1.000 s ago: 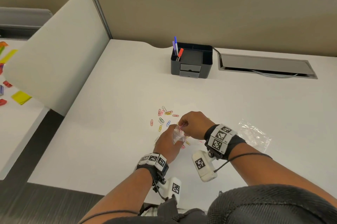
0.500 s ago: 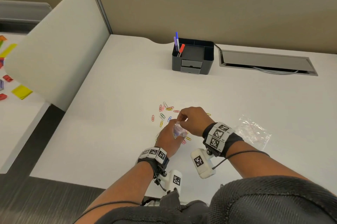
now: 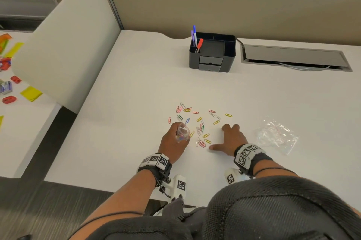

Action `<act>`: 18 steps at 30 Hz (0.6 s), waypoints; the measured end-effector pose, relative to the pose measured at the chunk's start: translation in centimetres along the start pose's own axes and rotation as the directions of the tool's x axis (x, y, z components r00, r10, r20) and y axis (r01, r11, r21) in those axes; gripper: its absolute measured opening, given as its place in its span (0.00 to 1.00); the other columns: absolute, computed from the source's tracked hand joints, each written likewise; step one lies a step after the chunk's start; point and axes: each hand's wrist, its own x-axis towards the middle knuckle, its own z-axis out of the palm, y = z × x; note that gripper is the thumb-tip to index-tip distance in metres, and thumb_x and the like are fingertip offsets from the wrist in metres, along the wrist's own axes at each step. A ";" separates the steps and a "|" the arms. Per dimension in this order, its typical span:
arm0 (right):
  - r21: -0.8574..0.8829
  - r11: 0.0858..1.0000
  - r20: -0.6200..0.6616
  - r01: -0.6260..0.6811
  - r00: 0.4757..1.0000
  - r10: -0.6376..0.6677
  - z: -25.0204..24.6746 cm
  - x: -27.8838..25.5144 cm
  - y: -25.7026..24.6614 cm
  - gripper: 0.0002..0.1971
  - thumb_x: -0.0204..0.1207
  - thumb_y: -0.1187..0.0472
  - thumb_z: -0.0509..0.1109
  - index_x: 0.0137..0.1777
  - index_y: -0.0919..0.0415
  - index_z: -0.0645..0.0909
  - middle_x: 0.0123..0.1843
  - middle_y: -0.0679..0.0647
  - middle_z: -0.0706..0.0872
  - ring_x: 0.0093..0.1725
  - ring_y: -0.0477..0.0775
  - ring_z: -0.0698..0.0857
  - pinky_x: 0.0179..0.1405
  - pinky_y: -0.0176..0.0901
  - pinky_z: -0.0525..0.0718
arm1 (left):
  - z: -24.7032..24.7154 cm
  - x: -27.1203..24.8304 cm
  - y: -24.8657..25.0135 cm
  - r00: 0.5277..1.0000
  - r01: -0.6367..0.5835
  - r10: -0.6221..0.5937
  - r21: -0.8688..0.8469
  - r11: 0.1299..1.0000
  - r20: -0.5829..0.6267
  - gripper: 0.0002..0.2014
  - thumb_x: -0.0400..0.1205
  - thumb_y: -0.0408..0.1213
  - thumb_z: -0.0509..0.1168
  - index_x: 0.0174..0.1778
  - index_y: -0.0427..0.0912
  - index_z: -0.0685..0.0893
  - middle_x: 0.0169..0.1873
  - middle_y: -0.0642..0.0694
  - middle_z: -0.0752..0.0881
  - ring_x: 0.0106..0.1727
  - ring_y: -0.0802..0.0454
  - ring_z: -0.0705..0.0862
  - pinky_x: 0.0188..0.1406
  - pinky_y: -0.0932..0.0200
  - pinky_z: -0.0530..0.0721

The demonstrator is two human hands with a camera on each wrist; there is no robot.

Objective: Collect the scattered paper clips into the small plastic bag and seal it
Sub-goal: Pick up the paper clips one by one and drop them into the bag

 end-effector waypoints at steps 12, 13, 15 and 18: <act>0.233 0.953 -0.144 0.196 0.976 -0.165 2.1 2.1 -6.0 0.18 0.77 0.56 0.71 0.66 0.54 0.78 0.64 0.56 0.77 0.62 0.62 0.82 0.51 0.43 0.76 | -2.4 -0.8 -0.9 1.000 0.015 -0.015 -0.007 1.000 0.004 0.19 0.79 0.39 0.71 0.65 0.52 0.76 0.55 0.52 0.86 0.52 0.54 0.86 0.47 0.66 0.79; 0.239 0.951 -0.150 0.195 0.975 -0.162 1.8 2.3 -5.9 0.20 0.76 0.54 0.73 0.67 0.53 0.77 0.65 0.56 0.76 0.62 0.61 0.82 0.53 0.44 0.77 | -2.6 -0.8 -1.0 1.000 0.017 -0.017 -0.005 1.000 0.002 0.19 0.79 0.39 0.71 0.65 0.52 0.76 0.55 0.52 0.86 0.52 0.54 0.85 0.45 0.68 0.78; 0.165 0.963 -0.112 0.211 0.975 -0.194 1.3 2.6 -5.5 0.31 0.71 0.46 0.77 0.72 0.51 0.72 0.68 0.56 0.73 0.63 0.61 0.81 0.59 0.49 0.81 | -3.1 -0.8 -1.3 1.000 0.014 -0.014 -0.003 1.000 -0.007 0.19 0.79 0.38 0.71 0.65 0.51 0.76 0.55 0.52 0.86 0.51 0.54 0.85 0.43 0.73 0.77; -0.026 0.959 -0.034 0.282 0.959 -0.283 1.3 2.6 -5.7 0.44 0.66 0.38 0.77 0.78 0.50 0.64 0.71 0.57 0.69 0.67 0.62 0.77 0.64 0.56 0.81 | -3.5 -0.6 -1.4 1.000 0.019 -0.019 0.000 1.000 -0.012 0.19 0.78 0.37 0.71 0.64 0.51 0.76 0.55 0.52 0.86 0.50 0.55 0.85 0.43 0.75 0.76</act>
